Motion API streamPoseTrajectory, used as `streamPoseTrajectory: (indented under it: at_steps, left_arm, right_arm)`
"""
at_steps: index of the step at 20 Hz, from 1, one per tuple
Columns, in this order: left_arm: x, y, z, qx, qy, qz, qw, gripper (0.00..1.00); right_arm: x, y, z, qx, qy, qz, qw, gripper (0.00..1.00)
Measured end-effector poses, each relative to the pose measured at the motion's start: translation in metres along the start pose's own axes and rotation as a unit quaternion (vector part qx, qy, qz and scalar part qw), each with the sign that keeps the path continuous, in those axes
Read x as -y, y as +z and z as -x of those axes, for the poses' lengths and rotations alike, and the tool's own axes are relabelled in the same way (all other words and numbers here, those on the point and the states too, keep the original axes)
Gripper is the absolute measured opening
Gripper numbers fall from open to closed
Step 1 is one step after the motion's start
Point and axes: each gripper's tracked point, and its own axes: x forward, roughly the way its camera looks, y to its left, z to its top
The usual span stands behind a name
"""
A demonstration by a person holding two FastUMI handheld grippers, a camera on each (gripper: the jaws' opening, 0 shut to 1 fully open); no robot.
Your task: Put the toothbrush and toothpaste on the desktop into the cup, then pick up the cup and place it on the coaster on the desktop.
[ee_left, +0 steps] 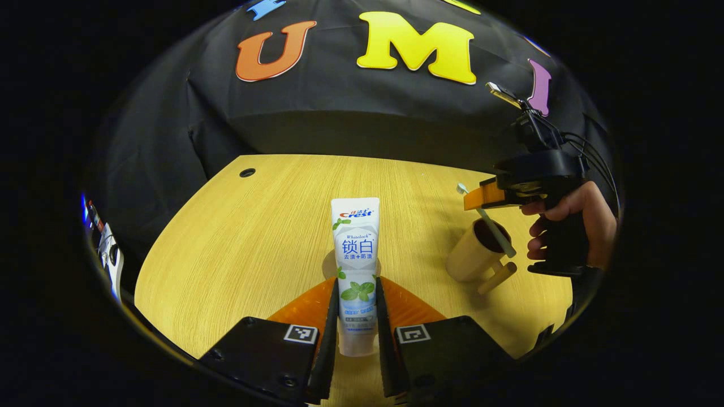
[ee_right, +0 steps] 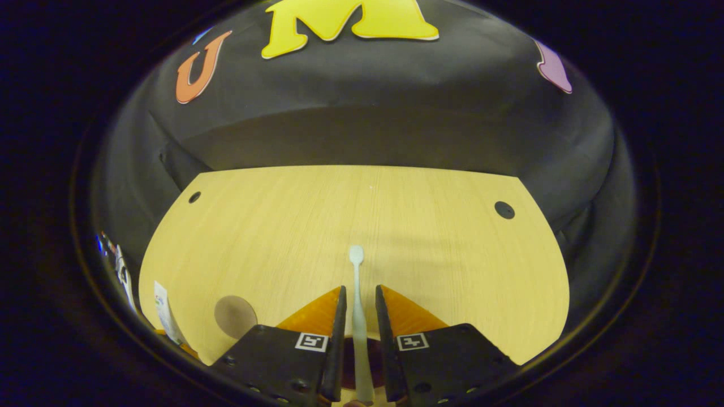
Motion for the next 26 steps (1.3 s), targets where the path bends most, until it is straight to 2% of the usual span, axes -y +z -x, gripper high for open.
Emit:
streamPoseTrajectory:
  at_steps: [5, 6, 8, 9, 12, 16, 19, 23, 26]
  left_arm:
    - [-0.006, 0.001, -0.004, -0.006, 0.003, 0.003, 1.000, 0.37]
    - [-0.007, 0.000, -0.004, -0.007, 0.004, 0.004, 1.000, 0.37]
    - [-0.009, -0.002, -0.005, -0.007, 0.004, 0.007, 1.000, 0.36]
    - [-0.010, -0.002, -0.004, -0.008, 0.004, 0.008, 1.000, 0.36]
    - [-0.010, -0.003, -0.003, -0.005, 0.001, 0.011, 1.000, 0.36]
    - [-0.011, -0.004, 0.000, -0.005, -0.002, 0.015, 1.000, 0.36]
    - [-0.015, -0.008, 0.007, -0.003, 0.005, 0.006, 1.000, 0.36]
    - [-0.022, -0.019, 0.012, -0.011, 0.011, -0.012, 1.000, 0.36]
    - [-0.024, -0.037, 0.020, -0.028, 0.014, -0.012, 0.999, 0.37]
  right_arm:
    - [-0.006, -0.009, -0.011, -0.026, 0.016, -0.007, 0.999, 0.29]
    - [-0.005, -0.011, -0.017, -0.027, 0.010, -0.010, 1.000, 0.30]
    - [-0.007, -0.002, -0.006, -0.020, 0.009, -0.016, 1.000, 0.14]
    - [-0.003, -0.002, -0.006, -0.018, 0.003, -0.018, 1.000, 0.12]
    - [-0.003, 0.008, 0.006, 0.000, 0.022, -0.045, 0.999, 0.05]
    - [0.000, 0.041, 0.028, 0.066, 0.036, -0.072, 0.995, 0.05]
    - [-0.002, 0.071, 0.033, 0.134, 0.041, -0.068, 0.988, 0.05]
    - [0.002, 0.079, 0.034, 0.203, 0.032, -0.053, 0.977, 0.05]
    - [0.012, 0.071, 0.038, 0.252, 0.012, -0.050, 0.966, 0.05]
